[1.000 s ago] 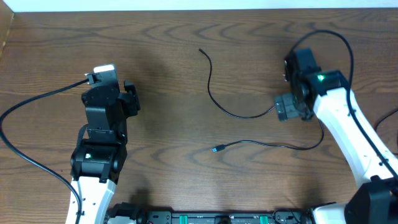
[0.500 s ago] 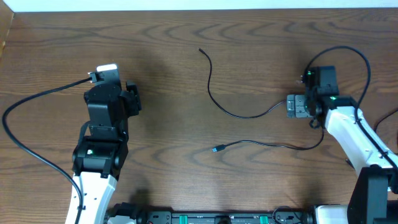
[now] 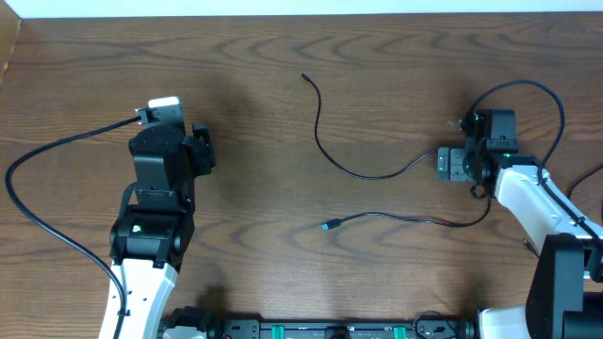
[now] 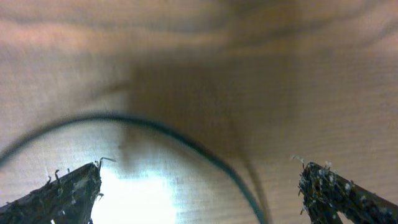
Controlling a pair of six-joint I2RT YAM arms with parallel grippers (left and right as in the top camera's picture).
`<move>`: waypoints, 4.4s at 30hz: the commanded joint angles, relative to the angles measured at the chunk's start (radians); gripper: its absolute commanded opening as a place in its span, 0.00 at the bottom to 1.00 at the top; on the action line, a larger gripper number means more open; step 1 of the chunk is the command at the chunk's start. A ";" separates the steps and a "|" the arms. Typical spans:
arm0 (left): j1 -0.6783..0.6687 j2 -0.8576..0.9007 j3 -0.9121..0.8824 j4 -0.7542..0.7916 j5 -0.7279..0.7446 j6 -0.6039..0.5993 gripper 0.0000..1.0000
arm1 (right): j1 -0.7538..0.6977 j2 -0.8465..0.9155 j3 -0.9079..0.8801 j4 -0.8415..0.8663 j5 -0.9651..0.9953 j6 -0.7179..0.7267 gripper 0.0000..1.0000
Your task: Untangle cables
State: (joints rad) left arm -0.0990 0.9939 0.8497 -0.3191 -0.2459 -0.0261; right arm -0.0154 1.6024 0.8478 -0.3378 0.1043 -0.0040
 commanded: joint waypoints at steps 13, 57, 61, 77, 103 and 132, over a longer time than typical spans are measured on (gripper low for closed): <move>0.005 0.005 0.005 -0.017 0.002 0.006 0.73 | -0.011 0.079 -0.089 0.231 0.019 -0.005 0.98; 0.005 0.005 0.005 -0.044 0.002 0.006 0.72 | -0.011 -0.377 0.359 0.111 0.036 0.047 0.01; 0.005 0.005 0.005 -0.044 0.002 0.006 0.72 | -0.017 -0.391 0.476 0.163 0.201 -0.006 0.01; 0.005 0.043 0.005 -0.047 0.002 0.005 0.72 | -0.546 -0.124 0.551 0.237 0.232 -0.078 0.01; 0.003 0.175 0.005 -0.039 0.081 0.002 0.73 | -0.854 0.369 0.638 -0.149 -0.108 0.105 0.99; 0.003 0.122 0.005 -0.003 0.070 0.007 0.72 | -0.035 -0.151 0.638 -0.143 0.155 -0.029 0.43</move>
State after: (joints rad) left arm -0.0990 1.1629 0.8497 -0.3294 -0.1631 -0.0257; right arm -0.1192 1.4742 1.4799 -0.4267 0.0837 -0.0357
